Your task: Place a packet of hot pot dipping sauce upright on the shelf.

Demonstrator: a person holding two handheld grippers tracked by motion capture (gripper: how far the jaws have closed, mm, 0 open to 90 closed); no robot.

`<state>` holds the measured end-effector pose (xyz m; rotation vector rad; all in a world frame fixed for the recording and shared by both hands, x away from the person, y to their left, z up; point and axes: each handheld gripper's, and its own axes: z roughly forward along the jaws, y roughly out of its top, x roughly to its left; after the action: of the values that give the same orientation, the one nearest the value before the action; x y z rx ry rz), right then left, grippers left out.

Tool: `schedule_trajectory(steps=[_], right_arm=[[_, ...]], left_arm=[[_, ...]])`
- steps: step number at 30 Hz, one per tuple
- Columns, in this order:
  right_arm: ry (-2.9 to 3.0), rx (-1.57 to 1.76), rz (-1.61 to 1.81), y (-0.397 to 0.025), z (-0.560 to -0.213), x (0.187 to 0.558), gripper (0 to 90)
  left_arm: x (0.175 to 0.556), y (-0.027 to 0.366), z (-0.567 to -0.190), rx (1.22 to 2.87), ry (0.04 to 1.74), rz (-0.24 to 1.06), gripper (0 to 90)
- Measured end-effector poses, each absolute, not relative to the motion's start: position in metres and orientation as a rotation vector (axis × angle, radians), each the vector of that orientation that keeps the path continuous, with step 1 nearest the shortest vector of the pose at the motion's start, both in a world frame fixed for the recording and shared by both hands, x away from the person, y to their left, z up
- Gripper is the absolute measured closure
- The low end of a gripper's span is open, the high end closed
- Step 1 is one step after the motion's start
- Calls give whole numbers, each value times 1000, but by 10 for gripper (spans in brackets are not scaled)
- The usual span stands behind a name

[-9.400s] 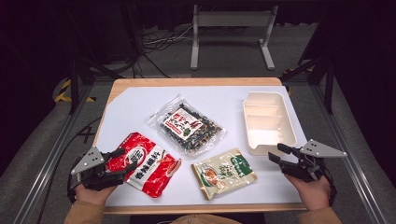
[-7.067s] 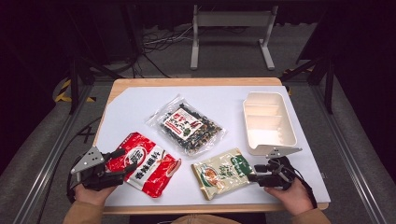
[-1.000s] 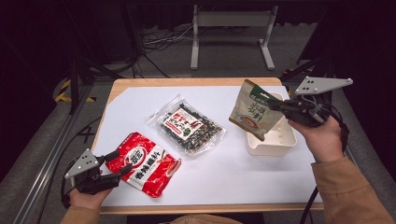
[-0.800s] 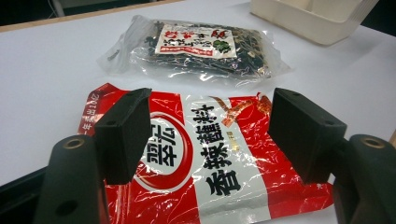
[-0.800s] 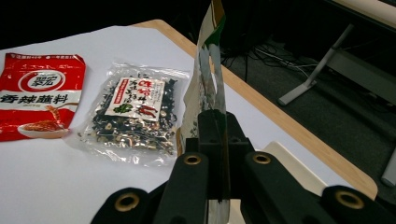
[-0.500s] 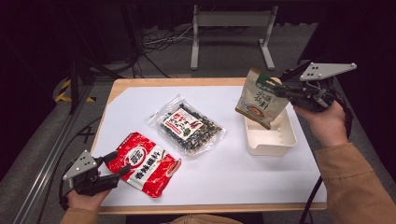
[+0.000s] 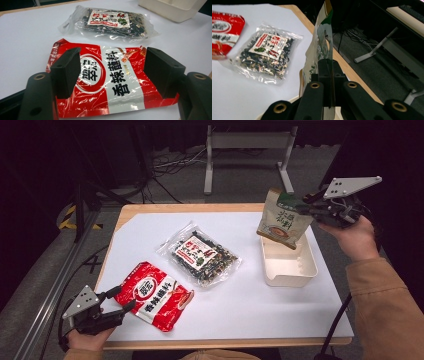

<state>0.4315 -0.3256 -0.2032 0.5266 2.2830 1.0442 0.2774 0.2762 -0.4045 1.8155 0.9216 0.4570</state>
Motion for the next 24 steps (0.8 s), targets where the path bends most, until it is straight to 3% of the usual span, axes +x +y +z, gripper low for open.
schedule_trajectory(steps=[24], right_arm=[[2296, 402, 899, -337, -220, 478, 894]], left_arm=[[273, 280, -406, 1813, 948, 464, 304]])
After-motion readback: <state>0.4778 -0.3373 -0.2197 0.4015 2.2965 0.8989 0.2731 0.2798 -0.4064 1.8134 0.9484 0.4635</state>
